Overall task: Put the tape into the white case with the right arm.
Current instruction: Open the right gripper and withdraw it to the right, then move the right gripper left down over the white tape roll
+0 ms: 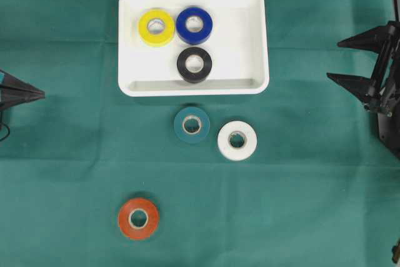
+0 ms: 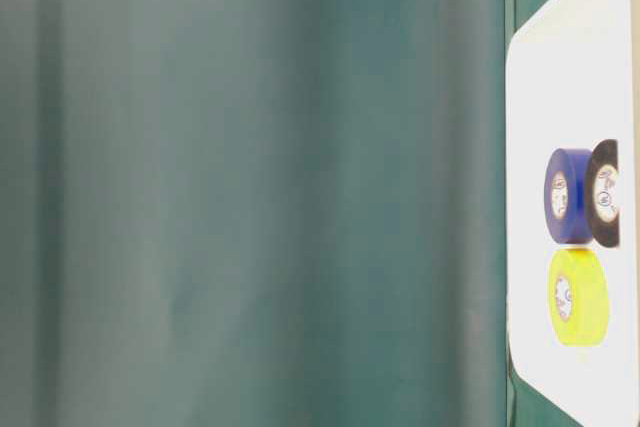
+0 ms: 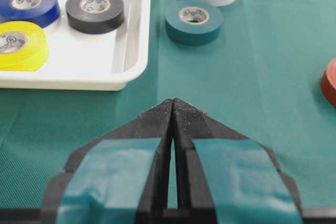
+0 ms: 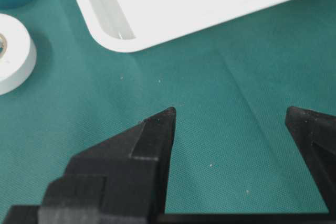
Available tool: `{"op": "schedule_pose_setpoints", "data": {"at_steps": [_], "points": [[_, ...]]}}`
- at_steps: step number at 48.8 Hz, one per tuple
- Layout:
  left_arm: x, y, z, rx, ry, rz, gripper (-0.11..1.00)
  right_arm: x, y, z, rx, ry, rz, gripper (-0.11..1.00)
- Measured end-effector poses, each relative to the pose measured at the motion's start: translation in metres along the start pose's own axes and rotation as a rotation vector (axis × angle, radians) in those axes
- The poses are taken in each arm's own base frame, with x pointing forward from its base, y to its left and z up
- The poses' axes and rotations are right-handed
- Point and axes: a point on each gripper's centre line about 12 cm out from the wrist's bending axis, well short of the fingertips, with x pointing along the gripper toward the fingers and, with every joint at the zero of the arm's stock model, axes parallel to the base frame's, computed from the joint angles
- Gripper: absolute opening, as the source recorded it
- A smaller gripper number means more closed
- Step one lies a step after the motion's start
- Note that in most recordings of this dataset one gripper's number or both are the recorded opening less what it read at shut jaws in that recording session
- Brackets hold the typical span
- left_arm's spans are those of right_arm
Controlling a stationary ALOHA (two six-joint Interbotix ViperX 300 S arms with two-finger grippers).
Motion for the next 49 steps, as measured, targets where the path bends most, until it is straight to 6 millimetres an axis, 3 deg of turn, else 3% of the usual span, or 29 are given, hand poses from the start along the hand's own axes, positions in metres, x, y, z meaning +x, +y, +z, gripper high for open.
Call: {"op": "schedule_pose_setpoints", "data": {"at_steps": [27, 49], "points": [[0.000, 0.000, 0.000, 0.000, 0.000, 0.002, 0.00, -0.002, 0.040, -0.016, -0.132, 0.051, 0.241, 0.51], [0.000, 0.000, 0.000, -0.002, 0.000, 0.002, 0.00, -0.005, 0.058, -0.030, -0.195, 0.062, 0.377, 0.51]]}}
